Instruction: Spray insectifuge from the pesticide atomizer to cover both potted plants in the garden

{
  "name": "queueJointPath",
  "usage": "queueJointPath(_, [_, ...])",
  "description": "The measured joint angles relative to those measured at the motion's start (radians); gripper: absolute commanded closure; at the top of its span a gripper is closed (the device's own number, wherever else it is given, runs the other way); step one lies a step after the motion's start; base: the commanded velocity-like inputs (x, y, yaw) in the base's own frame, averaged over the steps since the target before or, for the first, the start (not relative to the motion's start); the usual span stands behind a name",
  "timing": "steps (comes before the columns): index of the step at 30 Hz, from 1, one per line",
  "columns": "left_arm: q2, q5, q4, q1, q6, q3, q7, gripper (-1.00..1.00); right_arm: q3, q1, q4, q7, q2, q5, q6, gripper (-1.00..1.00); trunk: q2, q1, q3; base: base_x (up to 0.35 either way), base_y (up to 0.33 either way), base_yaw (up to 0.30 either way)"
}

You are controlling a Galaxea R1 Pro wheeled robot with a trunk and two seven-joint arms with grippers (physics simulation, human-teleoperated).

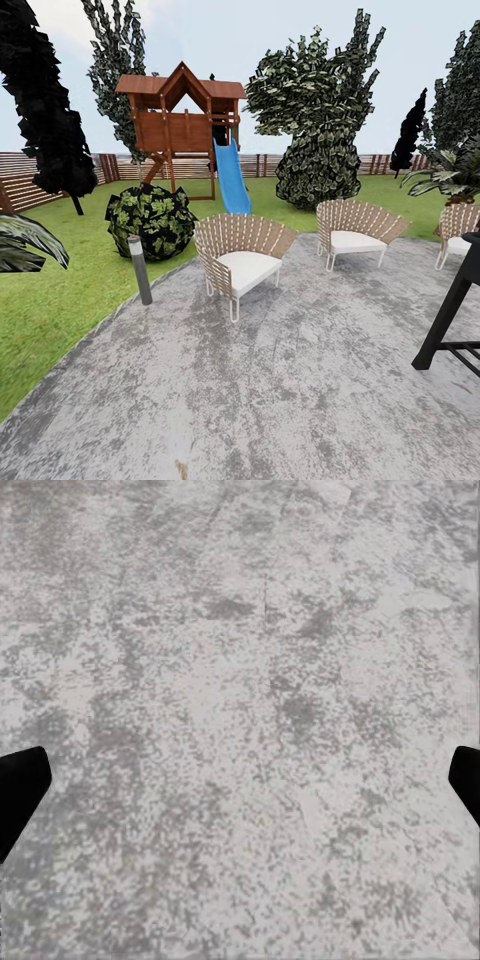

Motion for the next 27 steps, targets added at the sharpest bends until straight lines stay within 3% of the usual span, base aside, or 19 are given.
queueJointPath(9, [0.016,0.002,0.014,-0.013,-0.001,0.006,0.001,-1.00,-0.001,-0.002,-0.004,0.000,-0.001,0.001,-0.001,-1.00,0.000,0.000,0.000,0.000,0.000,-0.049])
queueJointPath(27, [0.022,0.000,0.019,-0.017,-0.001,0.006,0.000,-1.00,-0.007,-0.002,-0.002,-0.002,-0.002,-0.002,0.001,-1.00,0.000,0.000,0.000,0.000,0.000,-0.292])
